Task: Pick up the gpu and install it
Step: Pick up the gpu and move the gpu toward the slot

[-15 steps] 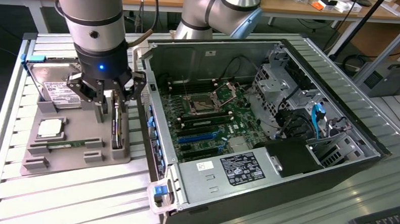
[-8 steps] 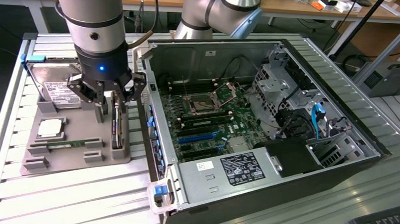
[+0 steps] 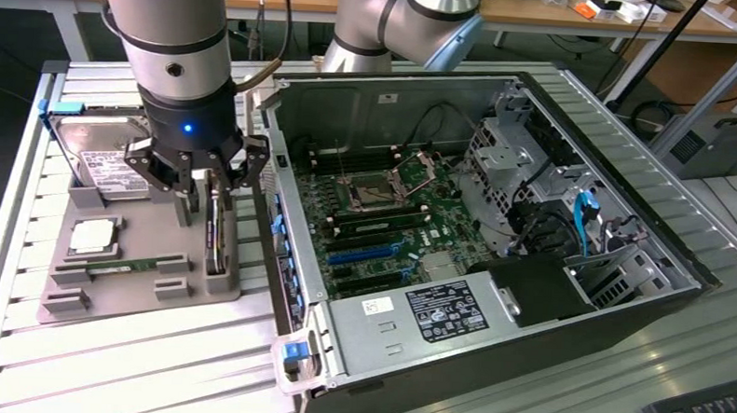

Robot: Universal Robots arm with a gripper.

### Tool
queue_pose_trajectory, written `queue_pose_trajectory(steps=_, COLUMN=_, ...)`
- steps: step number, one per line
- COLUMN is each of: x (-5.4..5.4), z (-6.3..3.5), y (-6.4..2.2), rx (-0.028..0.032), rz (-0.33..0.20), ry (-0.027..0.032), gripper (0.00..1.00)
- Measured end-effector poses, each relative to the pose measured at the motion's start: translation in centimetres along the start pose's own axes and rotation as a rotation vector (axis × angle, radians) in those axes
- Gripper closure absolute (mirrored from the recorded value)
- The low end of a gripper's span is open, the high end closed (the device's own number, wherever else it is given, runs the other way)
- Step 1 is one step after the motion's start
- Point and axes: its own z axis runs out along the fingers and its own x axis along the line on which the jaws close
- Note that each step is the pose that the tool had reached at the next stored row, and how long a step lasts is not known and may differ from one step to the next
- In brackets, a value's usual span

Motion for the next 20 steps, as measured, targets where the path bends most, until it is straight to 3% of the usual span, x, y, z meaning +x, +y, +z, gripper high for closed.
queue_pose_trajectory(steps=20, x=0.02, z=0.74, y=-0.03, rx=0.0002, rz=0.000, ry=0.0000, gripper=0.58)
